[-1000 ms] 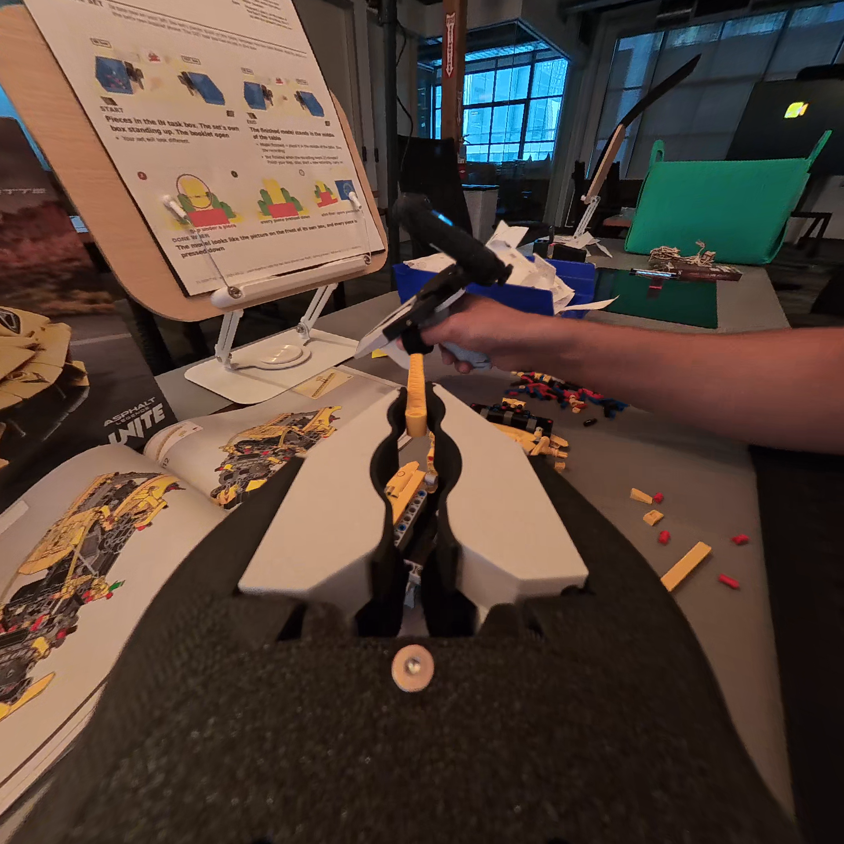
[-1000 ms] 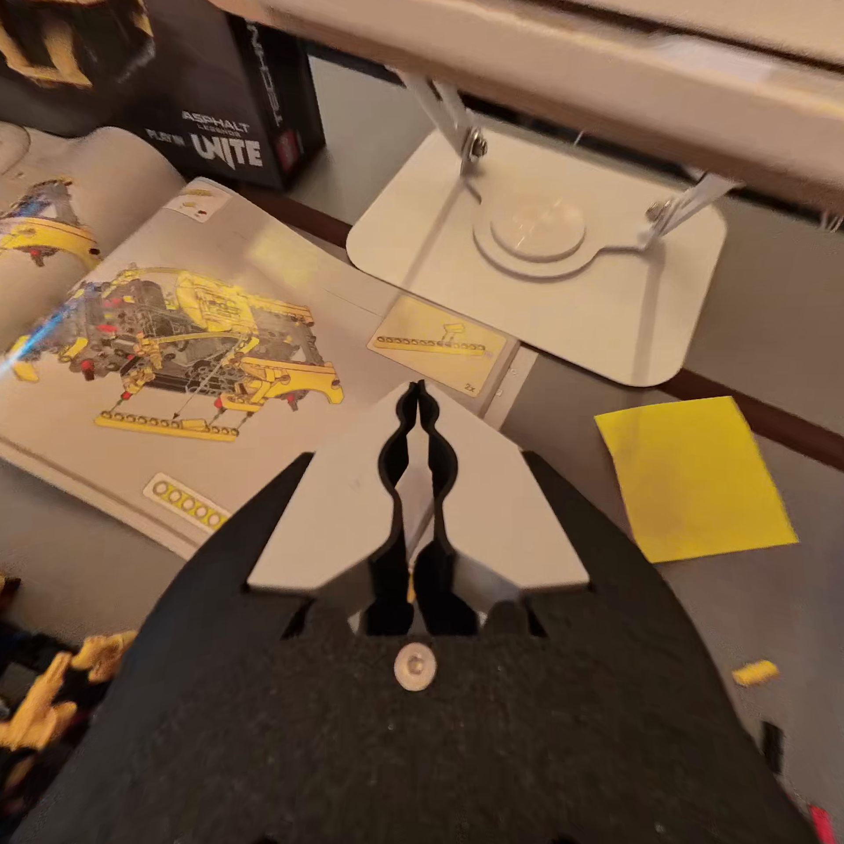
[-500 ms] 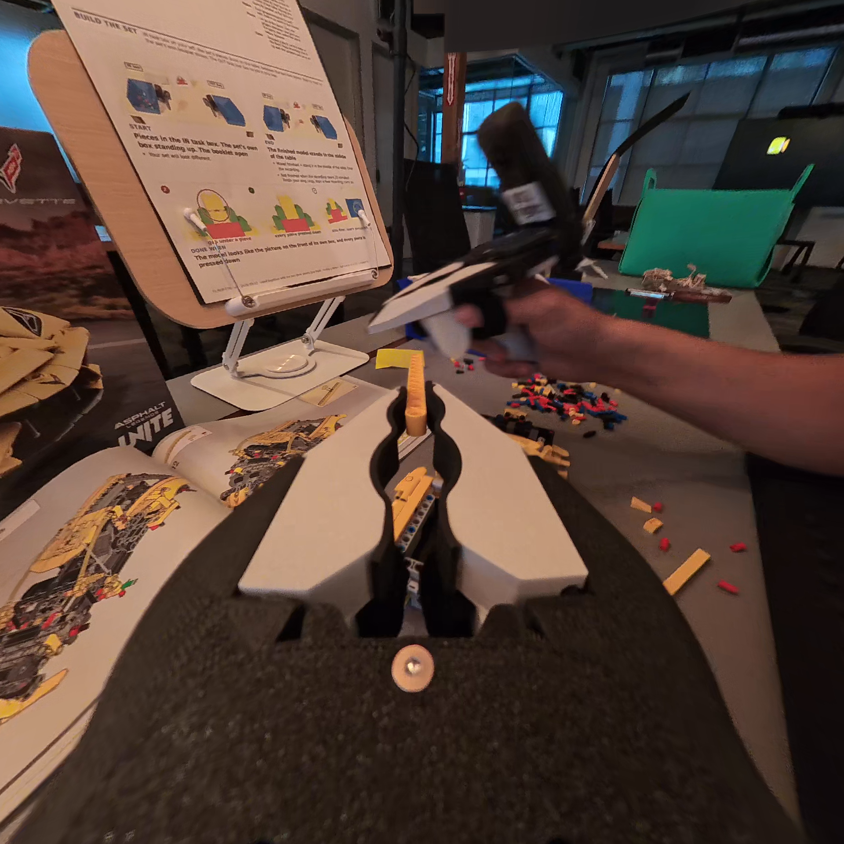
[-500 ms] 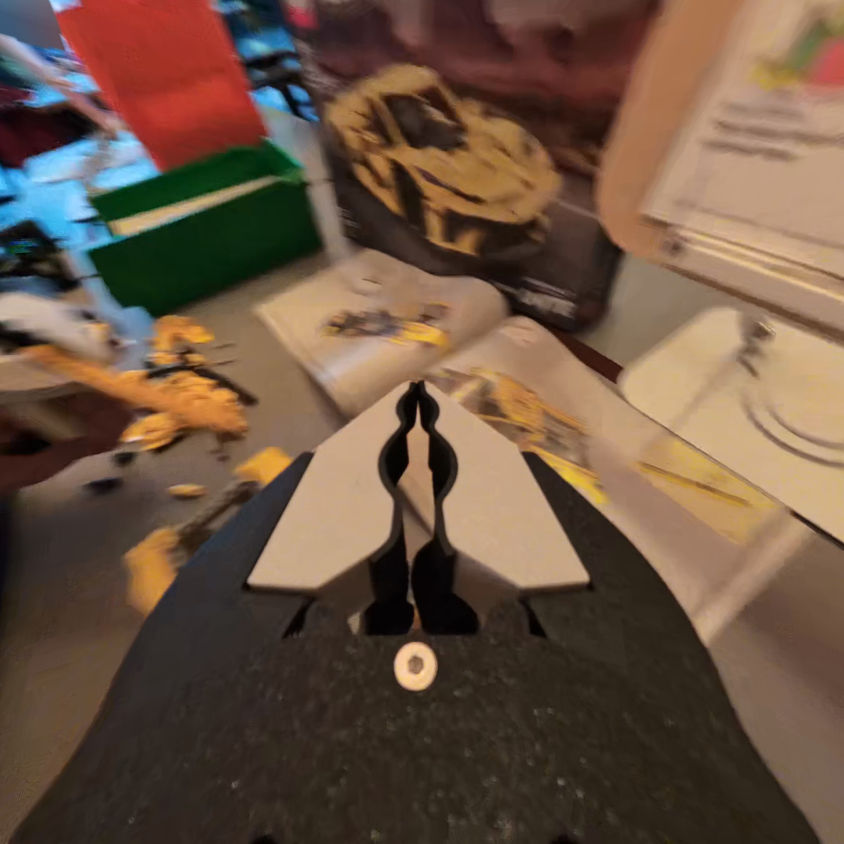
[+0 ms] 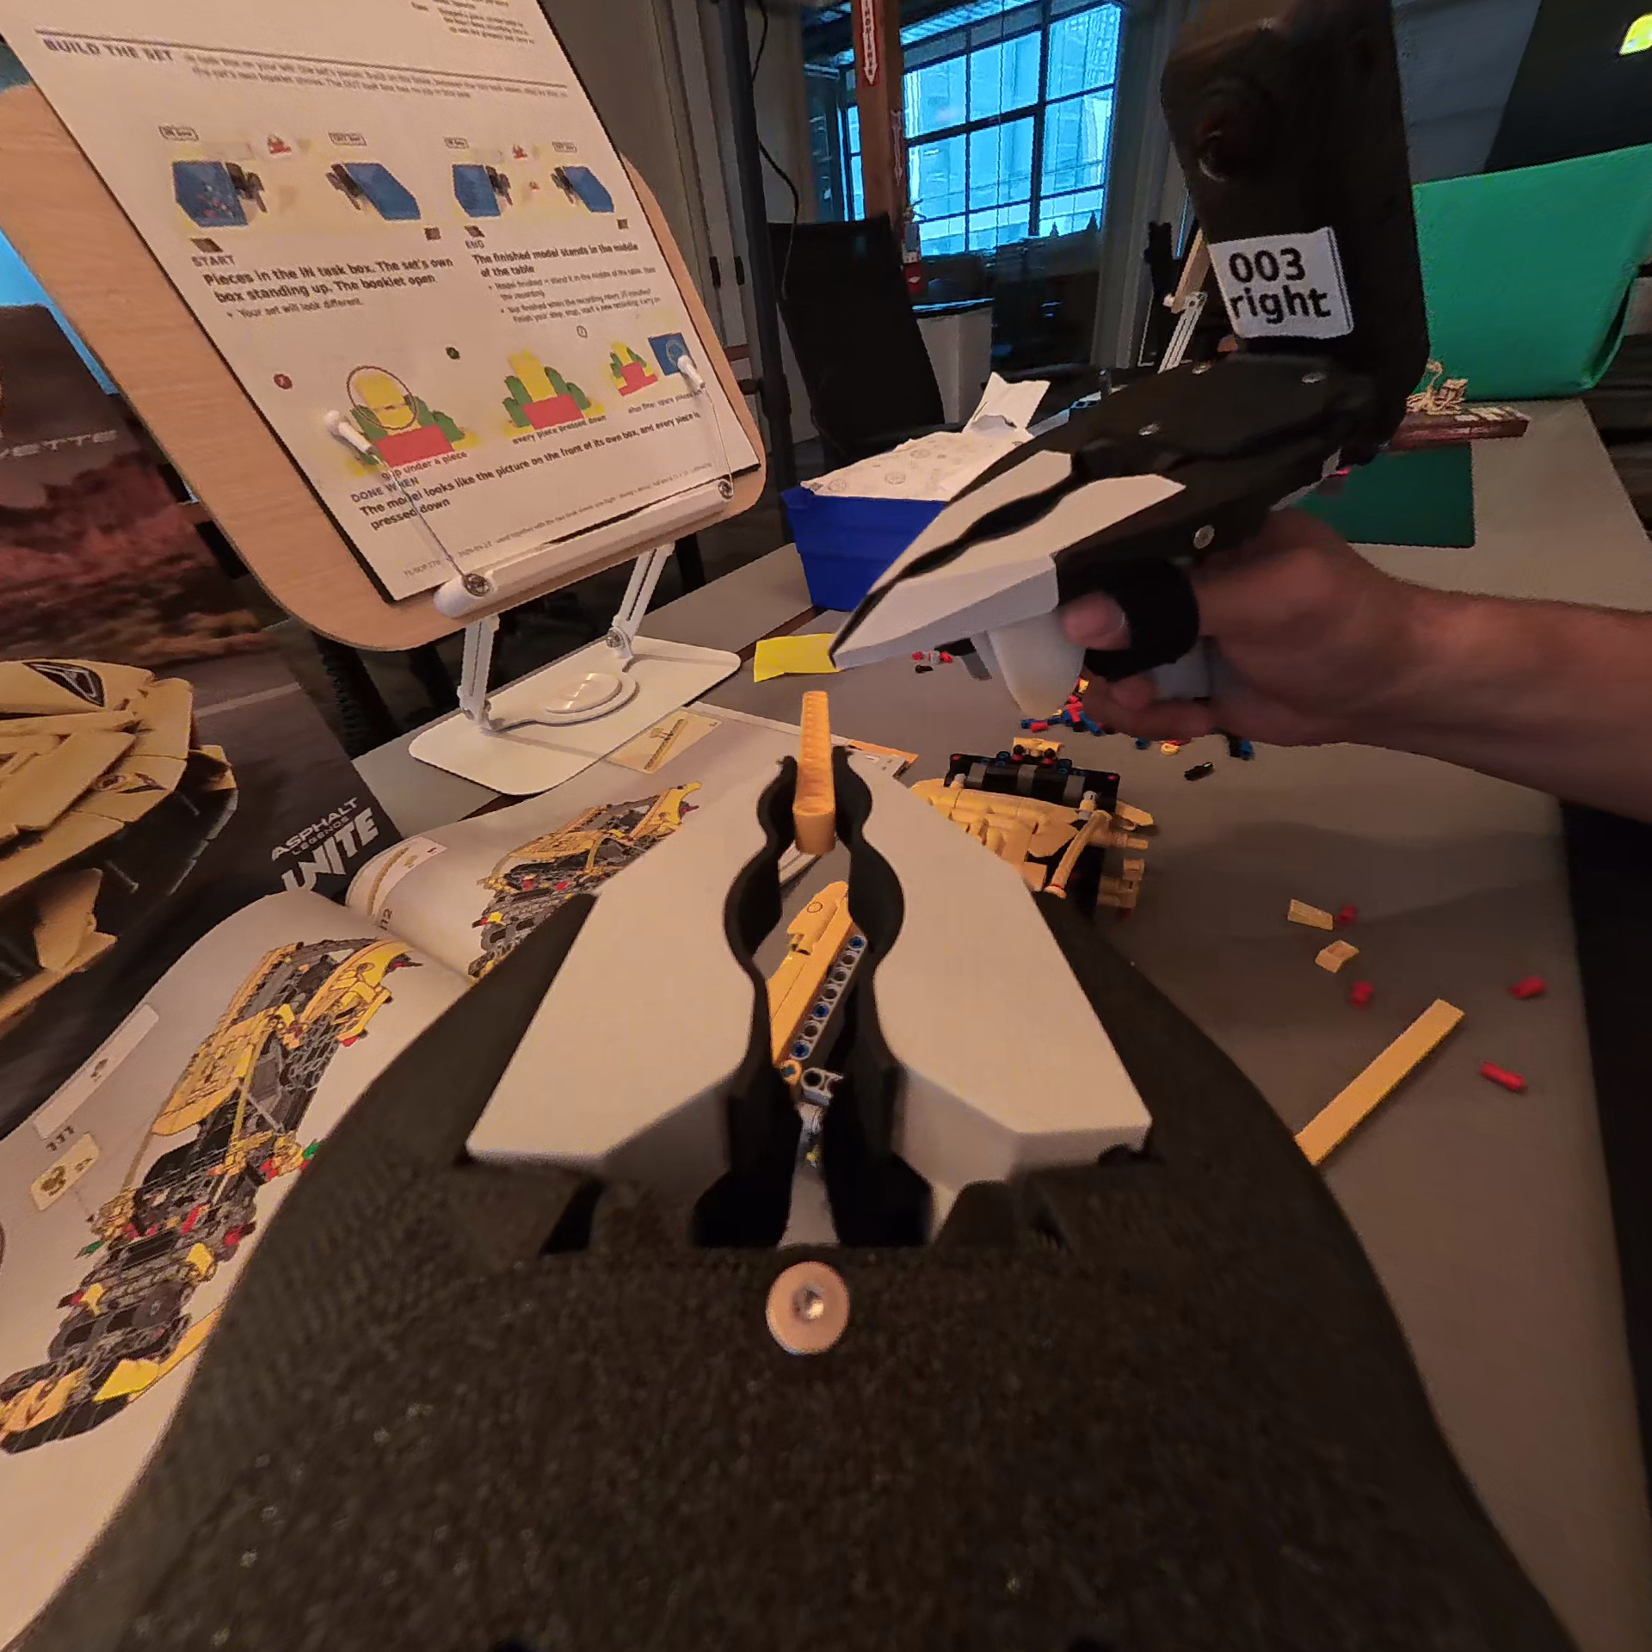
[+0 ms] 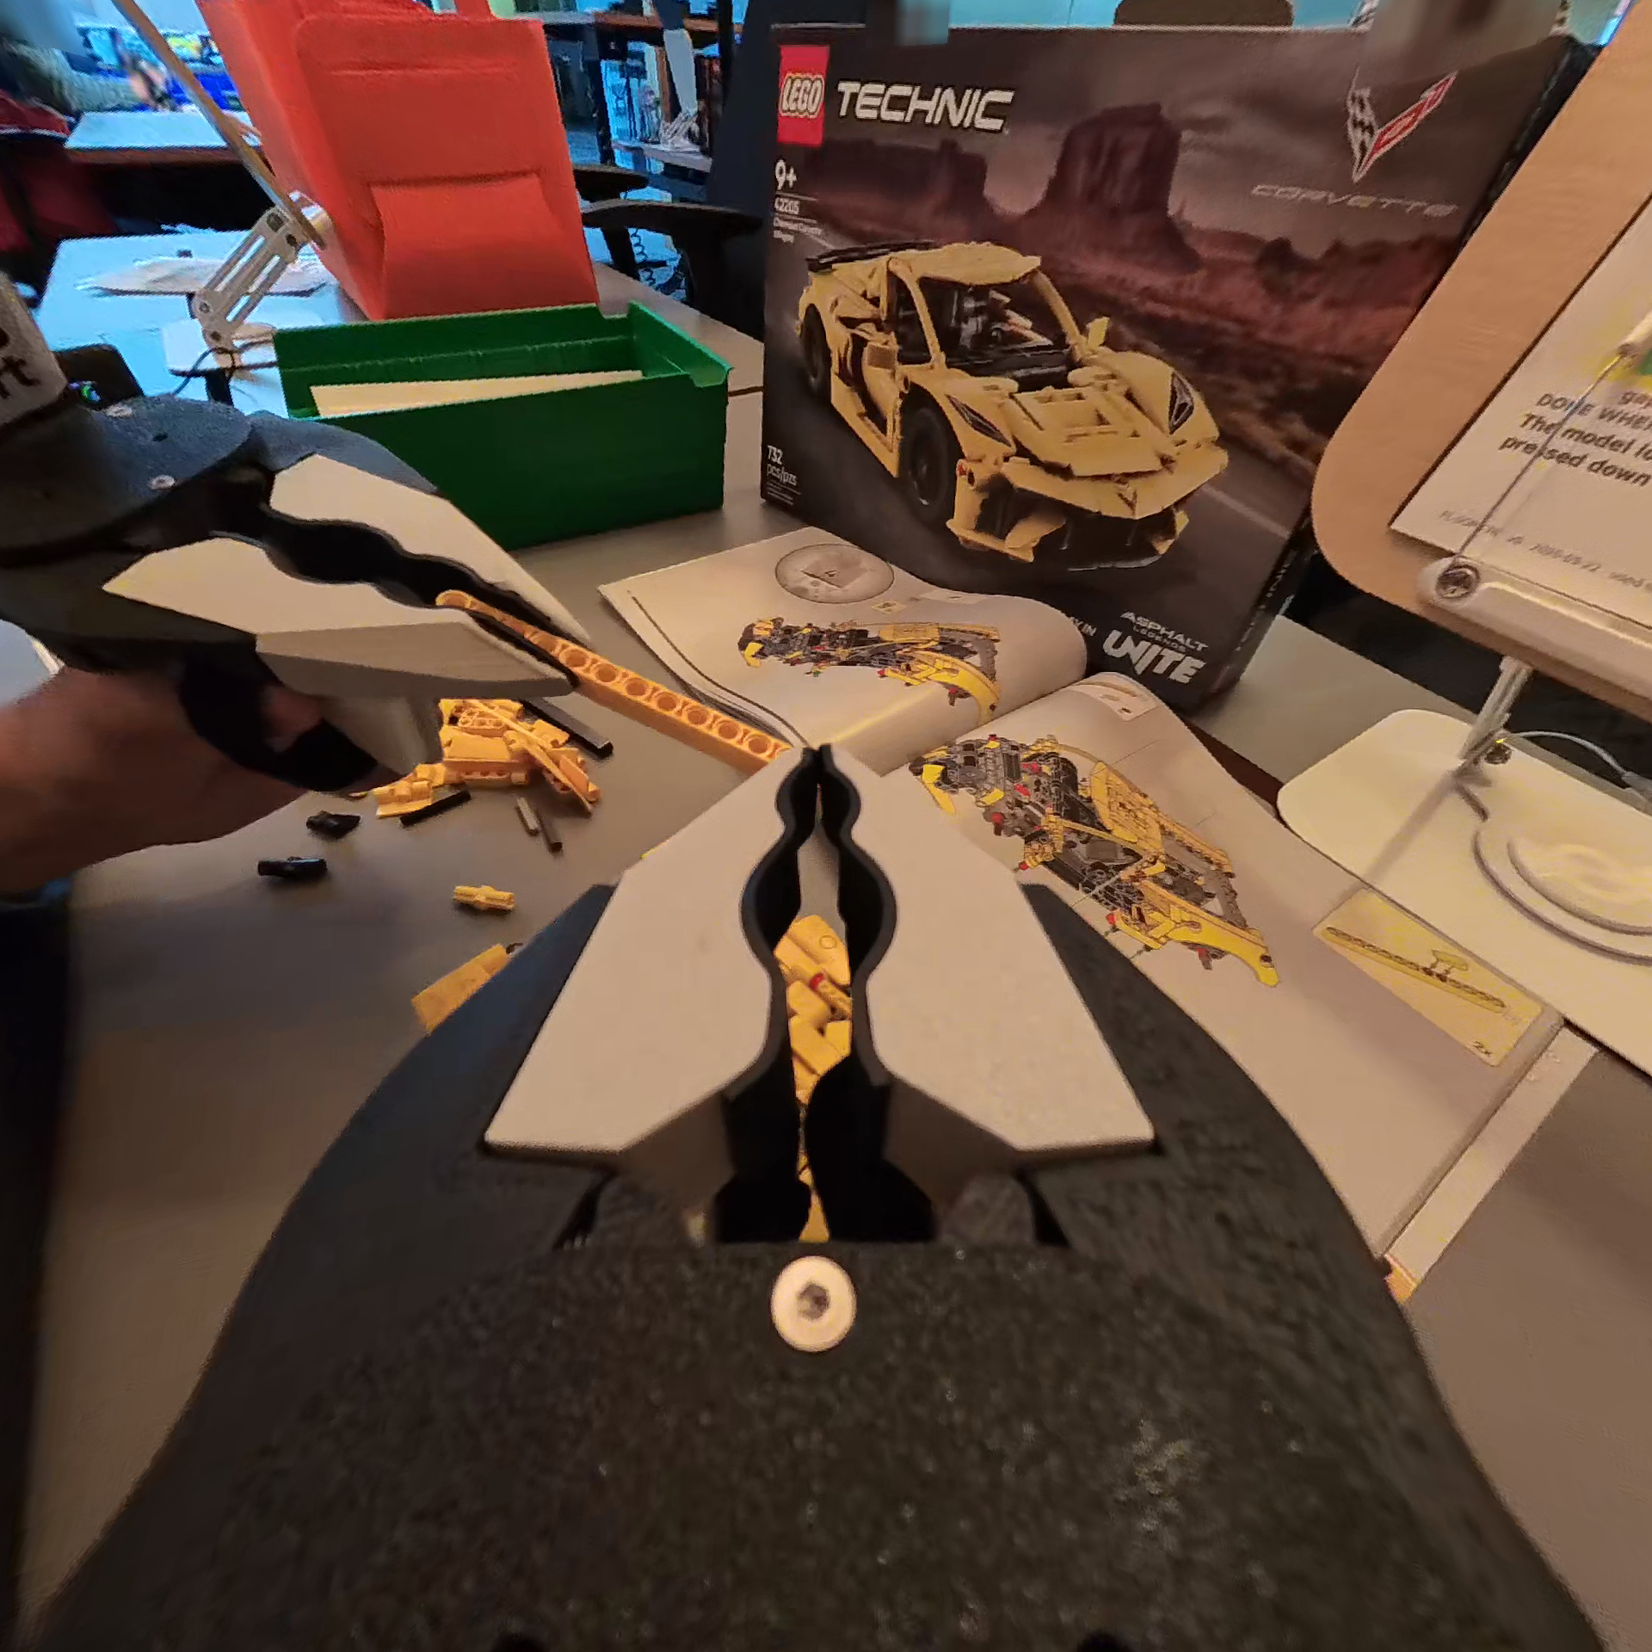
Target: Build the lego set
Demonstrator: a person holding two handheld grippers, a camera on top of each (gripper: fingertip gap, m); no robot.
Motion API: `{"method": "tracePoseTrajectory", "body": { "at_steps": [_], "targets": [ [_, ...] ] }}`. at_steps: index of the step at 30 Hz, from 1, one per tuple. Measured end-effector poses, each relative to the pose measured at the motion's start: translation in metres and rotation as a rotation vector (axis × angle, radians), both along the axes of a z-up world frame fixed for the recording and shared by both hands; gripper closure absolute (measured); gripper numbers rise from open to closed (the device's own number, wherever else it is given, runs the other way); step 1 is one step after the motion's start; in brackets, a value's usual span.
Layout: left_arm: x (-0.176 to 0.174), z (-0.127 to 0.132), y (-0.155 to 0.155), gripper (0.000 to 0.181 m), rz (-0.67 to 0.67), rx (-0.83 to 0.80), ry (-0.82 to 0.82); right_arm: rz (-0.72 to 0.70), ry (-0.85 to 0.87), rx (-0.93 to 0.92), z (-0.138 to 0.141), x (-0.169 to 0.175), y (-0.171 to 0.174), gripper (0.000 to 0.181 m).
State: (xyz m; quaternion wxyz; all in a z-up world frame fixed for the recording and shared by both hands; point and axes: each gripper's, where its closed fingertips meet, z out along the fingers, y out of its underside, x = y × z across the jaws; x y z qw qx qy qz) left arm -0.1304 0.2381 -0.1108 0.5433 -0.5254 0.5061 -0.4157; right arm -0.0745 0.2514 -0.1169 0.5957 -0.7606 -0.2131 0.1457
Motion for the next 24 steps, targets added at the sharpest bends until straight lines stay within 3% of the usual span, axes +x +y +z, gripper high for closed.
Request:
{"method": "tracePoseTrajectory", "body": {
  "at_steps": [24],
  "targets": [
    [-0.002,0.004,0.000,0.174,-0.008,-0.013,-0.023,0.056,-0.088,-0.004,-0.002,-0.026,-0.003,0.181]
  ]
}}
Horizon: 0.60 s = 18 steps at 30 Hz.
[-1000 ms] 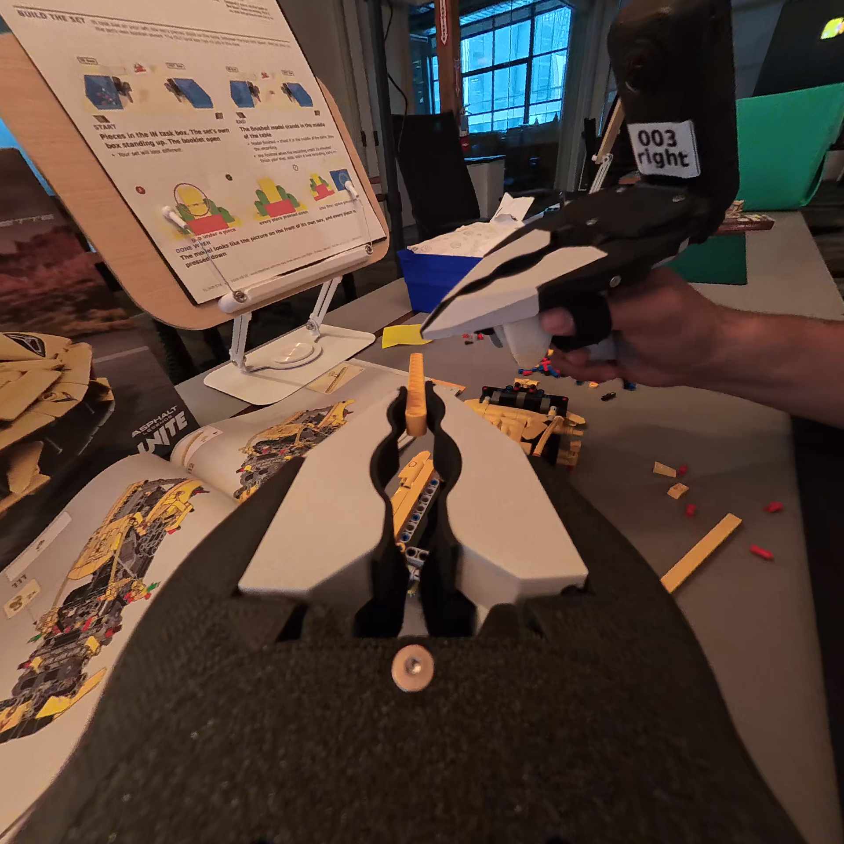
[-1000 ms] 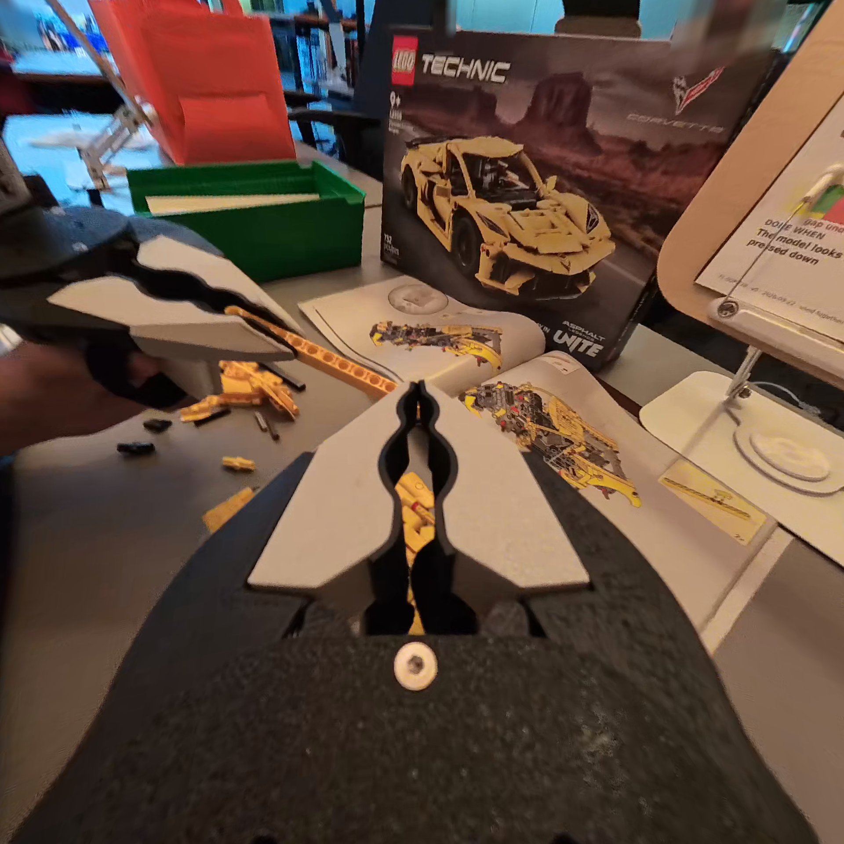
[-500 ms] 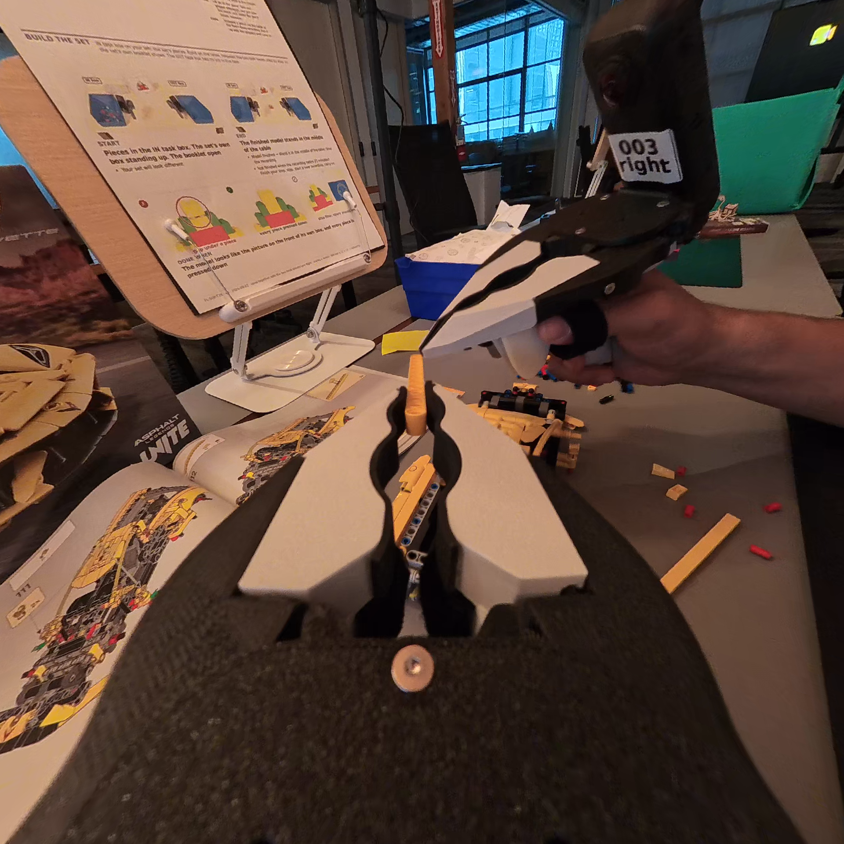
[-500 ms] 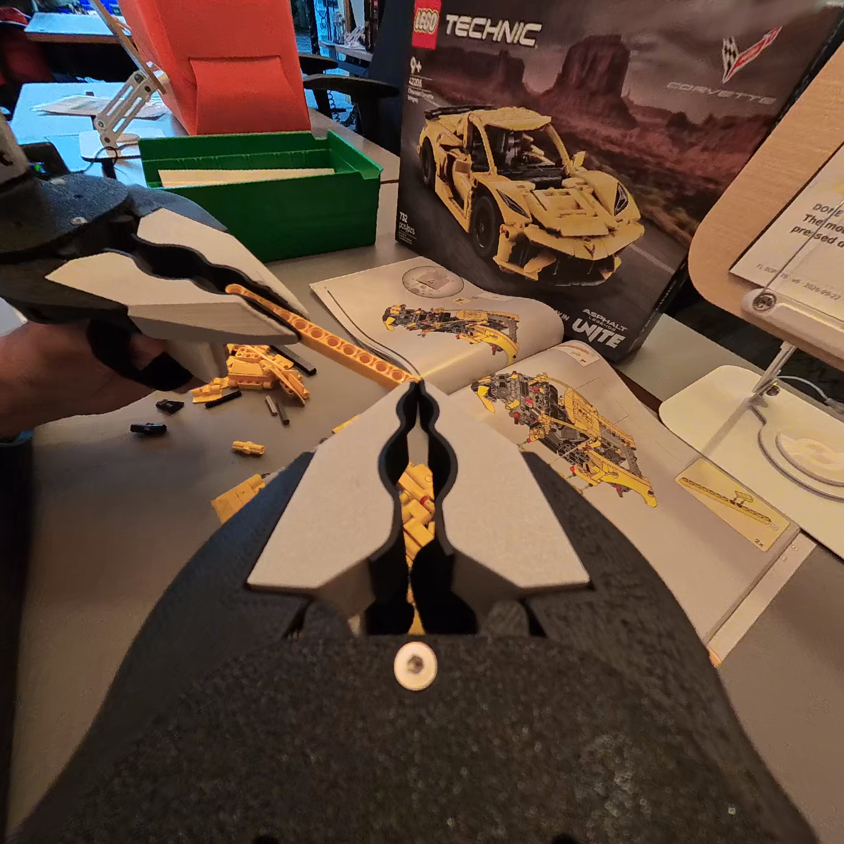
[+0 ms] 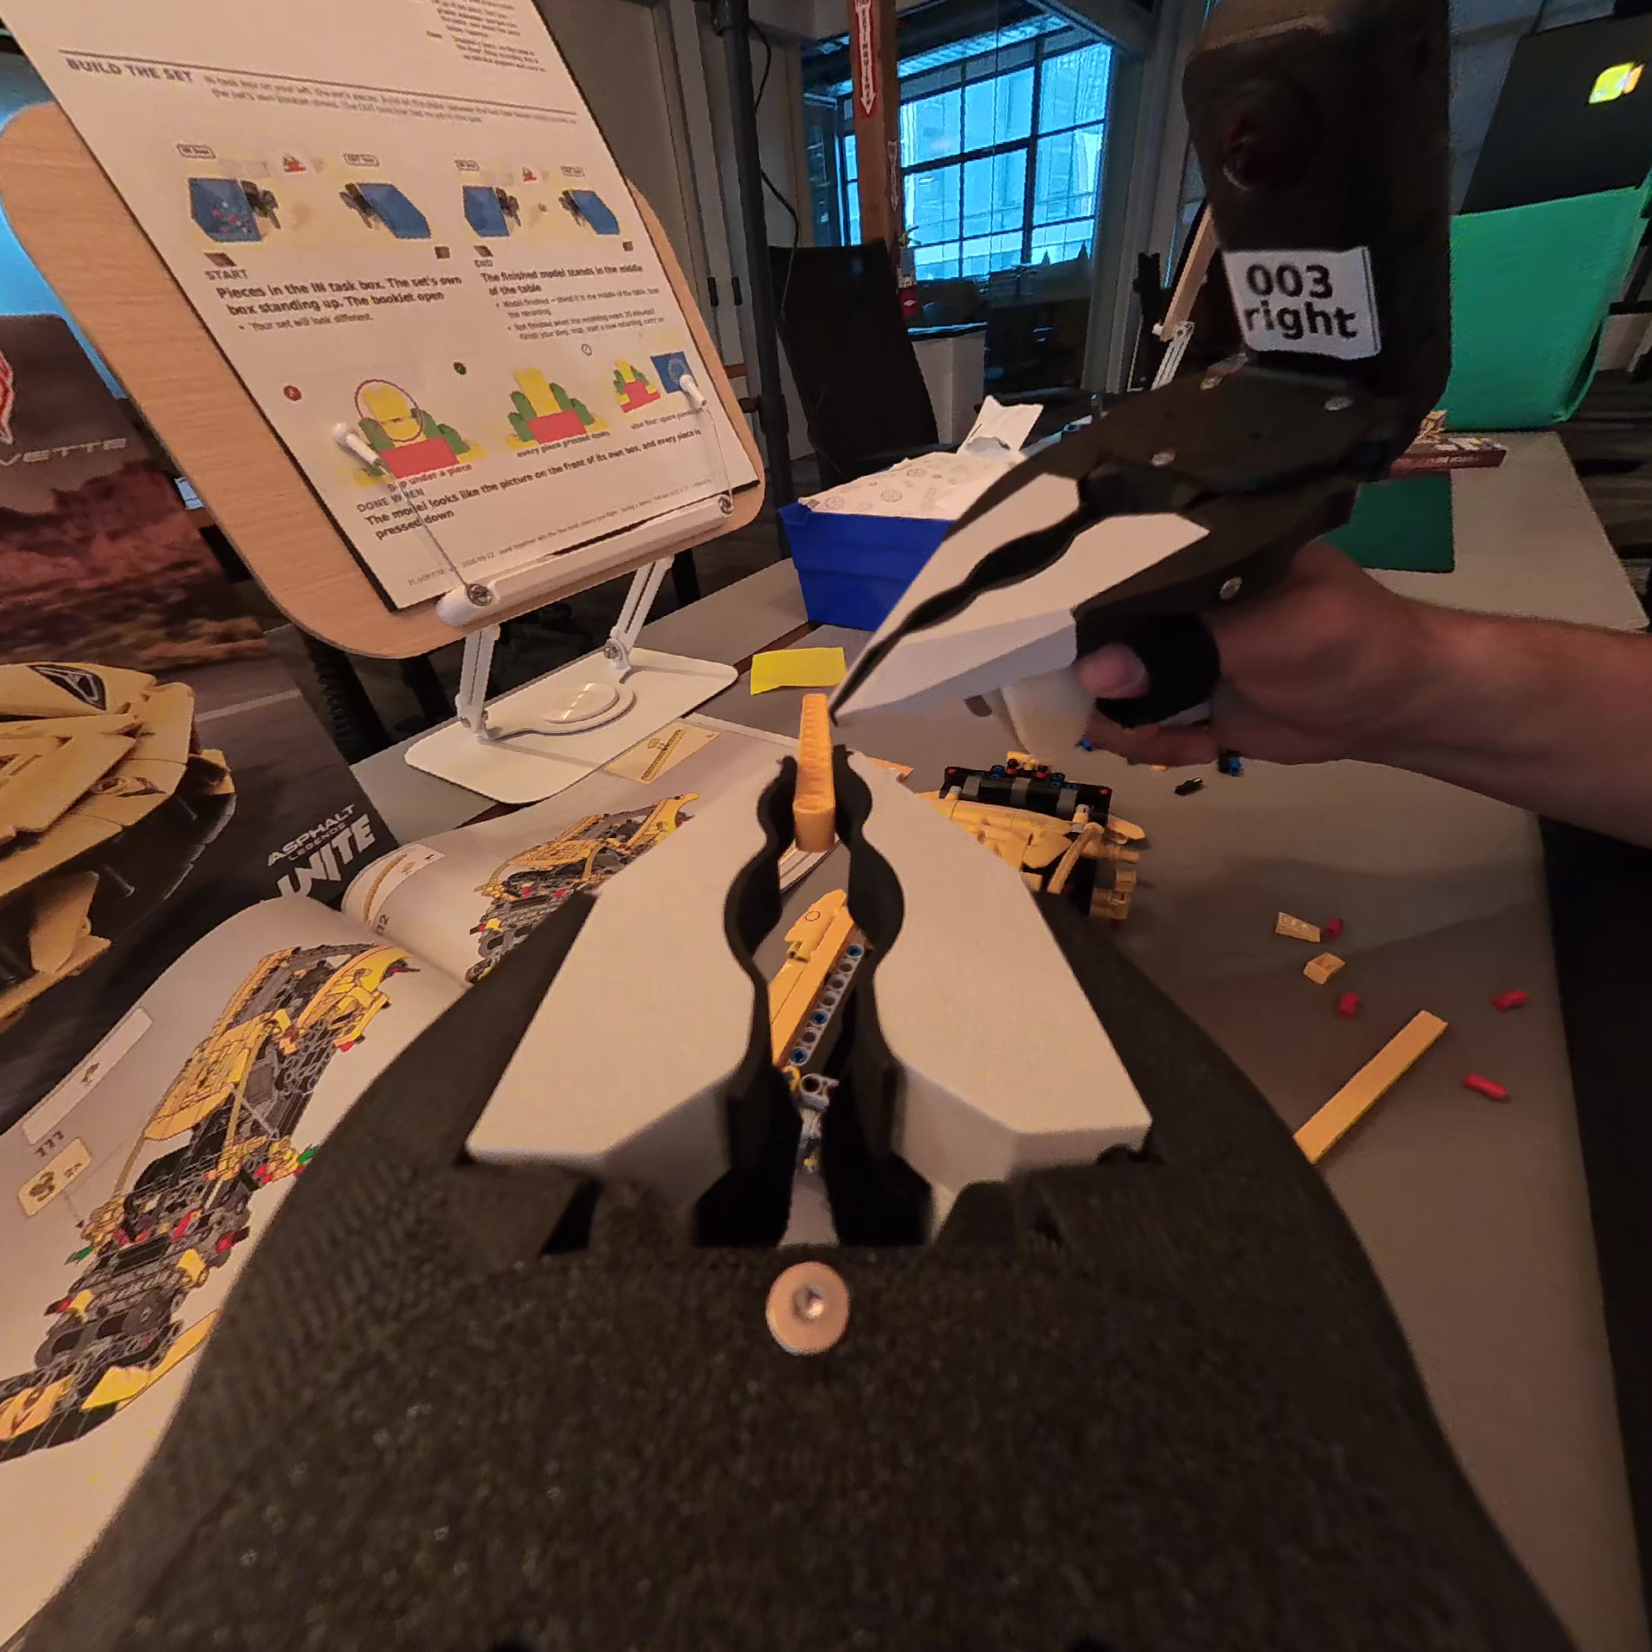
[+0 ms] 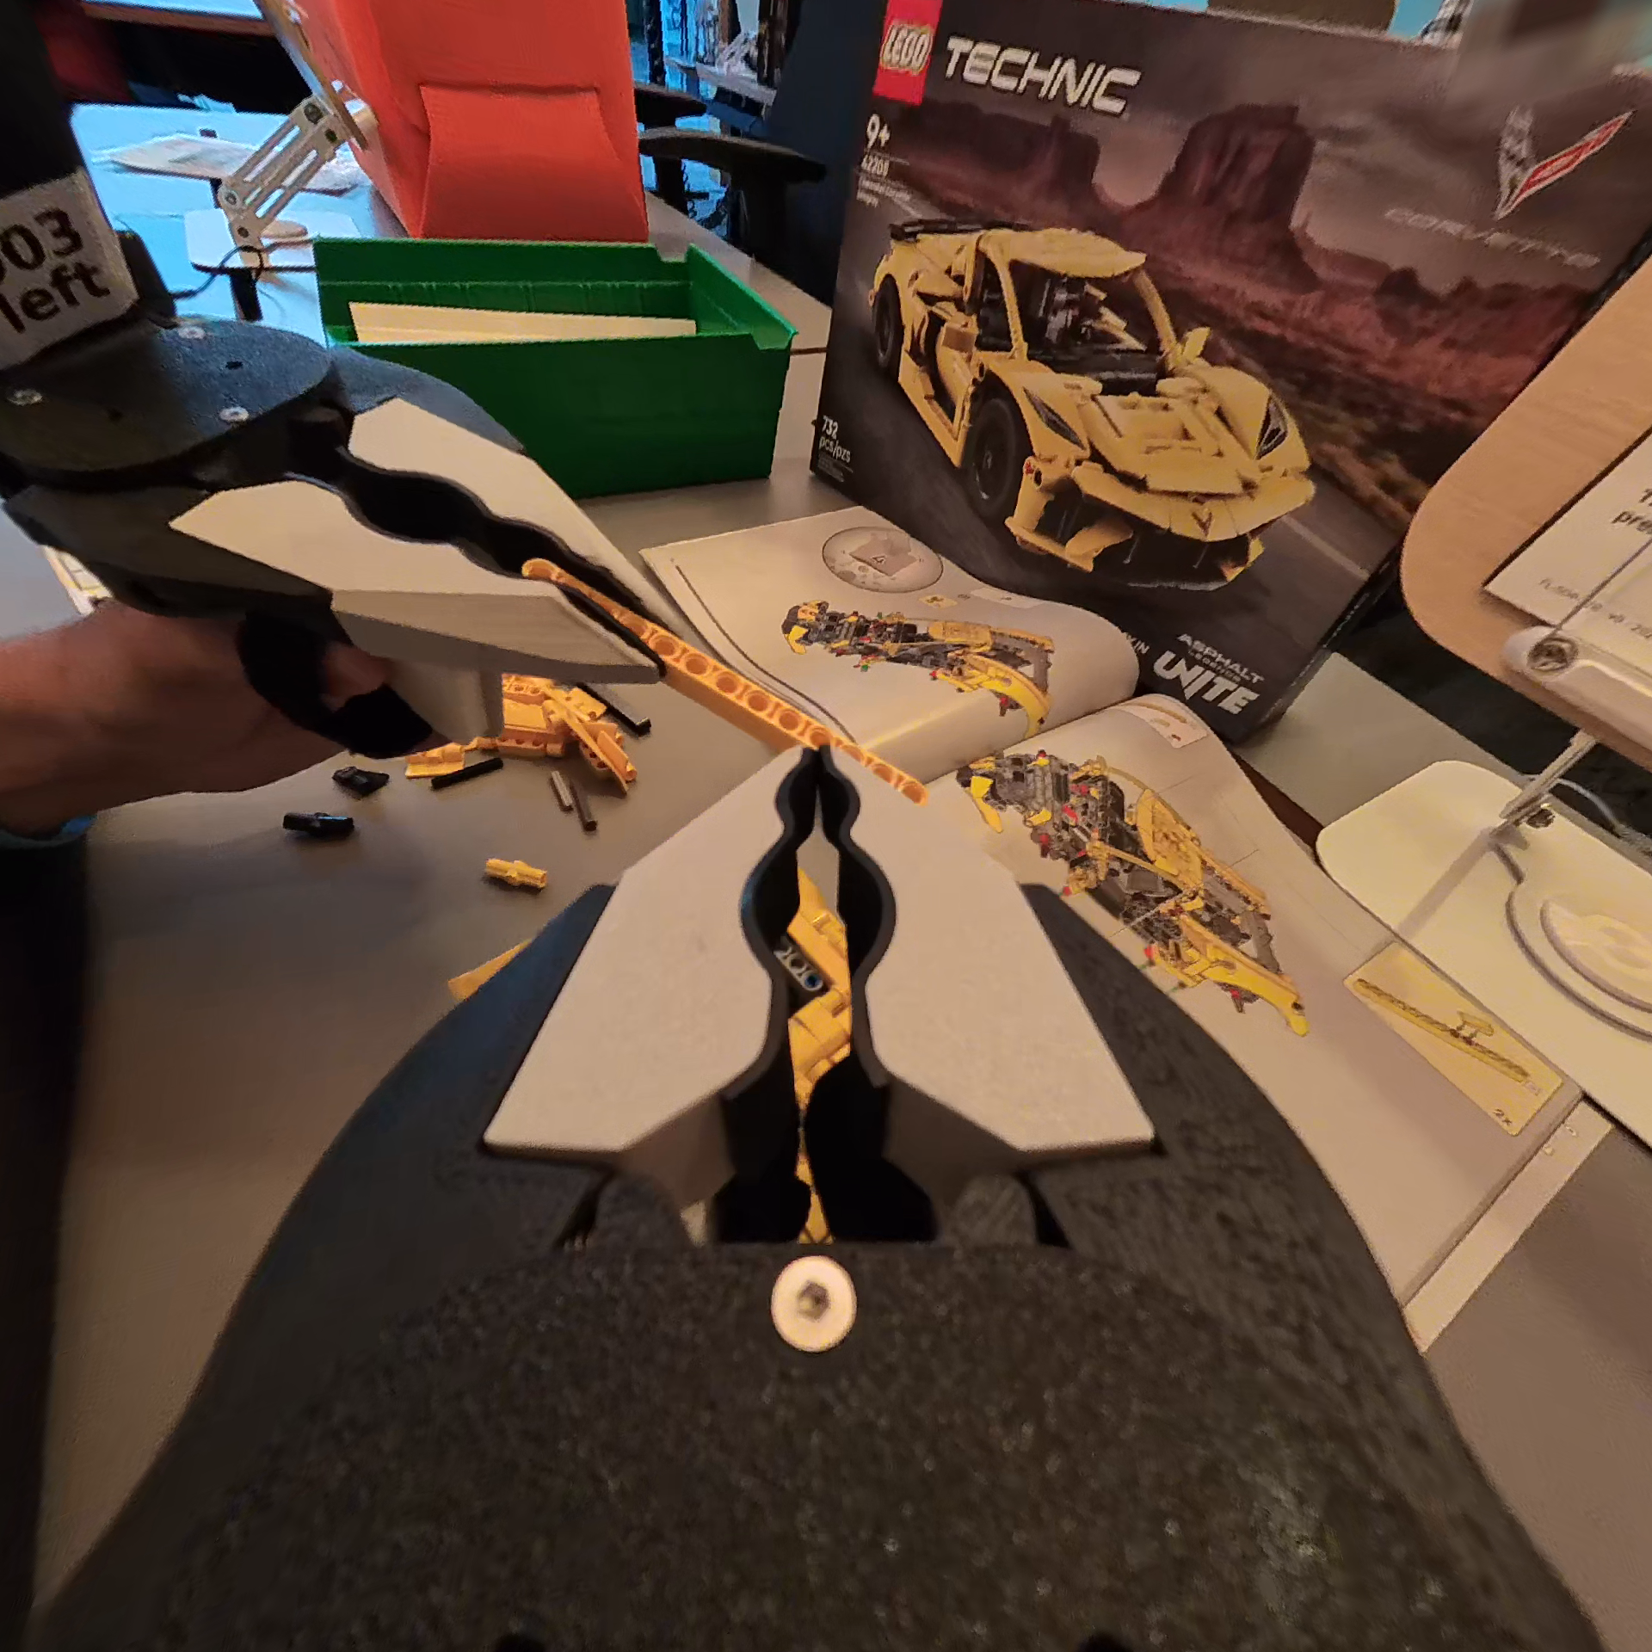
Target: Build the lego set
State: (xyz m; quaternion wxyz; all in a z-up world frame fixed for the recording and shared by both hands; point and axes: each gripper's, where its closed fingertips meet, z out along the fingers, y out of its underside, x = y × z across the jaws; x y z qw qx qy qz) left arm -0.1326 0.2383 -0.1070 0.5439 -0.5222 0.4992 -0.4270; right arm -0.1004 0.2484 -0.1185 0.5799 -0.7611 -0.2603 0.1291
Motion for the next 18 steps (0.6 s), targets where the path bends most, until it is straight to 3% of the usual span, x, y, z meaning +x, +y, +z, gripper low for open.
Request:
{"method": "tracePoseTrajectory", "body": {
  "at_steps": [11,16,18],
  "targets": [
    [-0.001,-0.001,0.001,0.174,-0.002,-0.005,0.003,0.020,-0.002,0.007,-0.001,-0.008,-0.001,0.181],
    [-0.002,0.006,-0.007,0.174,-0.075,-0.061,-0.047,0.070,0.037,0.122,0.019,0.005,-0.008,0.181],
    [-0.004,0.014,-0.017,0.174,-0.166,-0.117,-0.100,0.123,0.104,0.173,0.024,0.013,-0.013,0.154]
  ]
}}
